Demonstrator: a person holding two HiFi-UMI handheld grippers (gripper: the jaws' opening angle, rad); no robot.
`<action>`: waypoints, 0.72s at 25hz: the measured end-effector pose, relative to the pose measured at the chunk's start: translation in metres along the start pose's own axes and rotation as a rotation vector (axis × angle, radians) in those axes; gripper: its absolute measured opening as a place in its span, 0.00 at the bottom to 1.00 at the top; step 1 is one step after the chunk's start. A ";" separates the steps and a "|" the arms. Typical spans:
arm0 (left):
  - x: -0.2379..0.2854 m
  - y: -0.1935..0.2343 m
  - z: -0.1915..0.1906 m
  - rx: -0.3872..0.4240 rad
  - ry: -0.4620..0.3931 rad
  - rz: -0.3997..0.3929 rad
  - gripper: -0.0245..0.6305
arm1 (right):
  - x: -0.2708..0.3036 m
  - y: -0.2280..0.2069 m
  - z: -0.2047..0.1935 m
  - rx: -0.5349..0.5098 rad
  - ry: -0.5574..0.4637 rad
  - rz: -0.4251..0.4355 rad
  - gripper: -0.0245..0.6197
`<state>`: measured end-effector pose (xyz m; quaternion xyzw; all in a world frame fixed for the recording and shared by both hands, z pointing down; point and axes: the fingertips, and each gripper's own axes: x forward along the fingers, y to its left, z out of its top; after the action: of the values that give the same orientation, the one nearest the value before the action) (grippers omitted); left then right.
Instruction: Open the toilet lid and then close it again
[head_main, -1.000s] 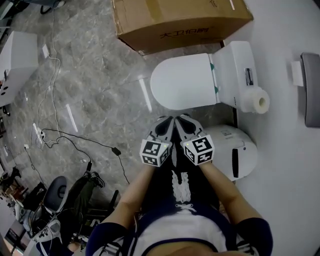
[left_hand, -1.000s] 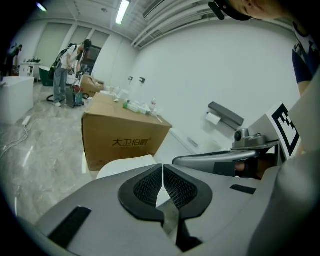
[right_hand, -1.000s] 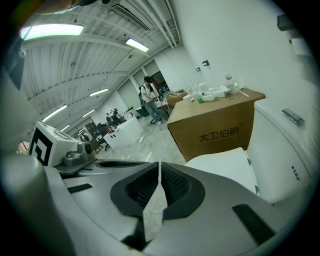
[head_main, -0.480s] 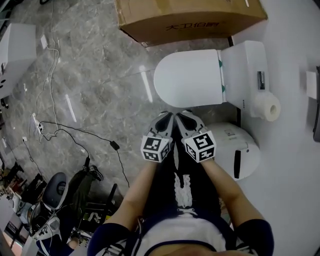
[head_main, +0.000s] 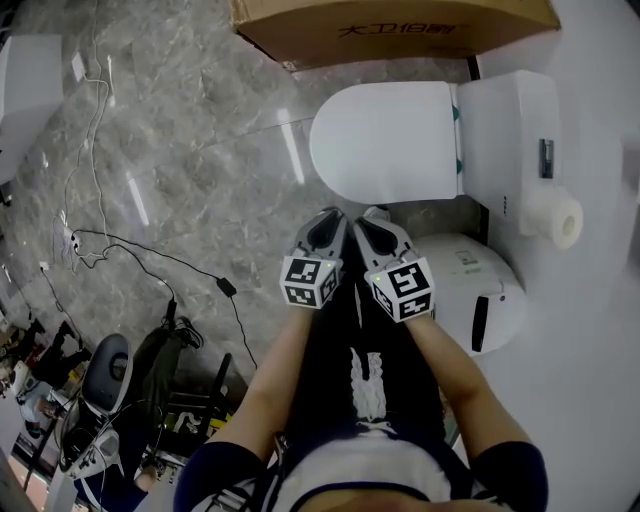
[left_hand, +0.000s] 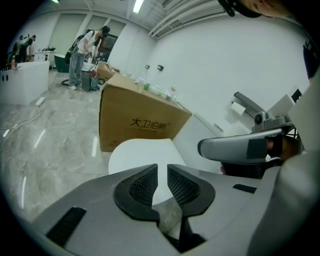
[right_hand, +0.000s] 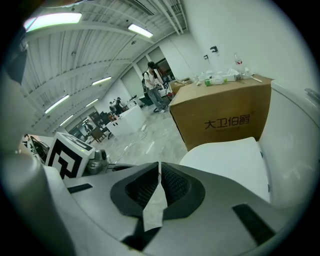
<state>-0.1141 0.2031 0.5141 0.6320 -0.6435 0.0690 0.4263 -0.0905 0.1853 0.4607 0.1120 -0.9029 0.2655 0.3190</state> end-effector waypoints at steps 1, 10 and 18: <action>0.002 0.005 -0.003 -0.001 0.003 0.007 0.11 | 0.002 0.000 -0.001 0.003 0.001 0.000 0.05; 0.028 0.035 -0.022 0.006 0.032 0.048 0.11 | 0.021 -0.003 -0.016 -0.019 0.041 0.016 0.05; 0.050 0.055 -0.044 -0.035 0.070 0.073 0.11 | 0.030 -0.010 -0.018 -0.019 0.033 0.001 0.05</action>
<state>-0.1338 0.2034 0.5982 0.5977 -0.6520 0.0950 0.4567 -0.1010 0.1855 0.4956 0.1042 -0.9001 0.2587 0.3347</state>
